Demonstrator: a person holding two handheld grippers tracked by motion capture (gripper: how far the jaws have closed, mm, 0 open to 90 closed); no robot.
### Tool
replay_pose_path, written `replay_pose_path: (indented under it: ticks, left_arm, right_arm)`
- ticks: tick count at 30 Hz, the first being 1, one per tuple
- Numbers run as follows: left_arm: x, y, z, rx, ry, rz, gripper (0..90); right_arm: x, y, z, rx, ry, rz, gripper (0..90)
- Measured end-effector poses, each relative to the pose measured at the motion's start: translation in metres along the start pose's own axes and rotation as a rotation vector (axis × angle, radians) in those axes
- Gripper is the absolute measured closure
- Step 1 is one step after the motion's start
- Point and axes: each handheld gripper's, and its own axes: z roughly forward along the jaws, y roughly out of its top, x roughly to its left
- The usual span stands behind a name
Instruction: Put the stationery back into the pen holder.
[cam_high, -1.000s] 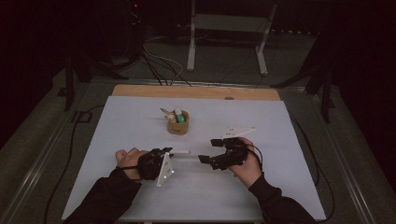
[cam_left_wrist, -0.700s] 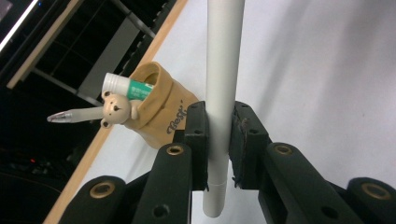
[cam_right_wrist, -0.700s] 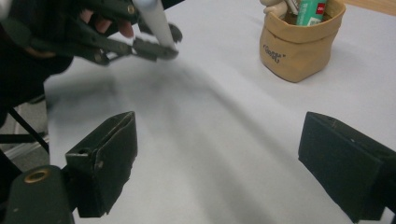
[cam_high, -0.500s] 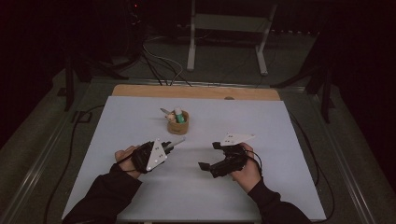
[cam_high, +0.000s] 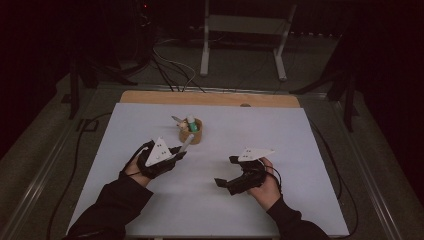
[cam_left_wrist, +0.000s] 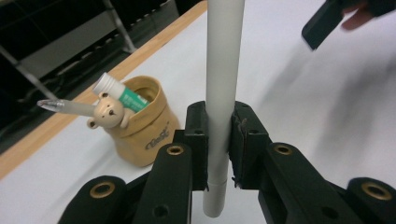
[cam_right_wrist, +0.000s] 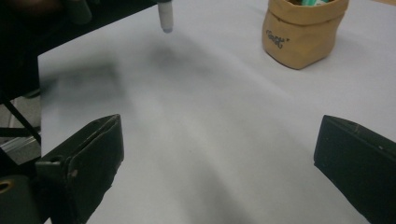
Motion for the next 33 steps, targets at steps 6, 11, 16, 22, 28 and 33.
replay_pose_path:
  ticks: [6, 11, 16, 22, 28, 33]
  left_arm:
    - [0.003, 0.005, 0.001, -0.014, -0.019, -0.044, 79.6]
    - [0.008, 0.011, 0.001, -0.041, -0.04, -0.1, 79.6]
    - [0.012, 0.017, 0.002, -0.056, -0.05, -0.13, 79.6]
    - [0.02, 0.025, 0.003, -0.082, -0.058, -0.181, 79.6]
    - [0.026, 0.031, 0.004, -0.104, -0.071, -0.225, 79.6]
    - [0.032, 0.034, 0.007, -0.133, -0.069, -0.273, 79.6]
  right_arm:
    - [-0.001, -0.006, -0.003, -0.012, -0.003, 0.008, 1.6]
    - [-0.002, -0.01, -0.004, -0.018, -0.008, 0.01, 1.6]
    - [-0.002, -0.012, -0.006, -0.025, -0.011, 0.012, 1.6]
    - [-0.003, -0.014, -0.006, -0.03, -0.009, 0.012, 1.6]
    - [-0.003, -0.016, -0.006, -0.036, 0.001, 0.003, 1.6]
    - [-0.002, -0.017, -0.005, -0.032, 0.006, -0.001, 1.6]
